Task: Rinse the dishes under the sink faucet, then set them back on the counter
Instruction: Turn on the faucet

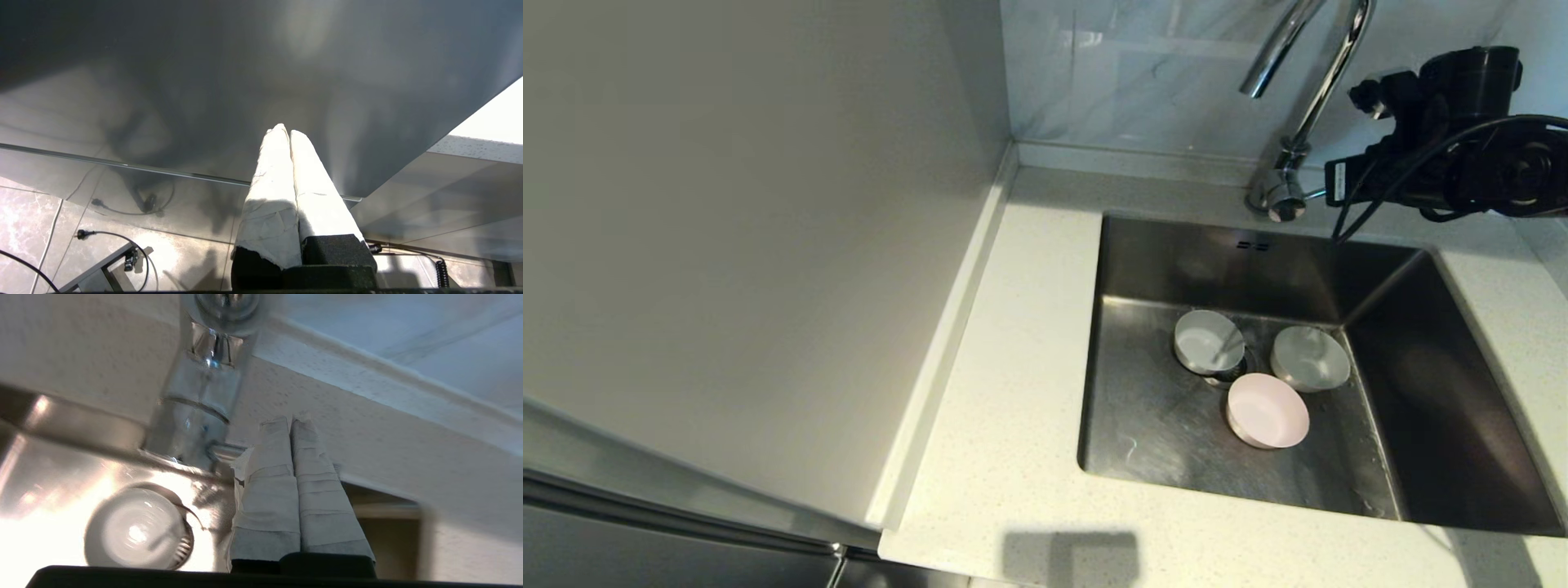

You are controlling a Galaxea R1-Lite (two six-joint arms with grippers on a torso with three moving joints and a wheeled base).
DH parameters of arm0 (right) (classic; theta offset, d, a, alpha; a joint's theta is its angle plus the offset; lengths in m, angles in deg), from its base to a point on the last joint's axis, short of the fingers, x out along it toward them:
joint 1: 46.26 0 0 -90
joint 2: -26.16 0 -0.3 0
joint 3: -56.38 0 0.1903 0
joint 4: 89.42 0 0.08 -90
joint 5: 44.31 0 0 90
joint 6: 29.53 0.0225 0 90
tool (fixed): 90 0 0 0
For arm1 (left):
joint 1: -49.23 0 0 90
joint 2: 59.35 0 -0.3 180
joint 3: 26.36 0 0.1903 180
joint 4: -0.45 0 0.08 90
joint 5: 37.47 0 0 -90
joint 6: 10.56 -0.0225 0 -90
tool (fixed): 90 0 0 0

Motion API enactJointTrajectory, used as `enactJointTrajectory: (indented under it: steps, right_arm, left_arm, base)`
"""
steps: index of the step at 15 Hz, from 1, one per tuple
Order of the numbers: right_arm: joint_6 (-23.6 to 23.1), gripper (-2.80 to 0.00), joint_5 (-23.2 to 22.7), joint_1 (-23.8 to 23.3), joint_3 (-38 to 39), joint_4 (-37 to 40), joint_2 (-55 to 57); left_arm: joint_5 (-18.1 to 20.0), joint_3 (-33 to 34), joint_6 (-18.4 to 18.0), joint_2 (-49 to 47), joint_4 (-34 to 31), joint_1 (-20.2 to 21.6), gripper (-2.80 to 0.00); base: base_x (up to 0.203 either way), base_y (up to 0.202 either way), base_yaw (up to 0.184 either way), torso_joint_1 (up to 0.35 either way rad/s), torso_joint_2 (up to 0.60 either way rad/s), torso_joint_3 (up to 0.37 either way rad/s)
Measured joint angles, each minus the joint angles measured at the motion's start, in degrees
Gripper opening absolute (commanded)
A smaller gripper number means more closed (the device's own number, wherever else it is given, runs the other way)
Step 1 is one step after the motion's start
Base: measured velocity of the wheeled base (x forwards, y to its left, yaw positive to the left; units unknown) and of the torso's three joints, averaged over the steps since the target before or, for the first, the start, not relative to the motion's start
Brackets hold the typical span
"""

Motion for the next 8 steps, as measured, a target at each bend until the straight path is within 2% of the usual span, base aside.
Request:
enactJointTrajectory:
  steps: [2,6,8]
  right_arm:
    - [-0.3,-2.80,-0.5,-1.0,0.9,-0.1,-0.6]
    - [3.5,-2.80,-0.2,-1.4,0.9,0.0,-1.6]
    - [3.5,-2.80,0.0,-1.4,1.2,0.1,-2.0]
  left_arm:
    - [0.0,0.0,0.0,0.0,0.0,0.0,-2.80]
    - [0.0,0.0,0.0,0.0,0.0,0.0,-2.80]
    - [0.0,0.0,0.0,0.0,0.0,0.0,-2.80]
  base:
    - [0.000,0.000,0.000,0.000,0.00,0.000]
    - [0.000,0.000,0.000,0.000,0.00,0.000]
    - [0.000,0.000,0.000,0.000,0.00,0.000]
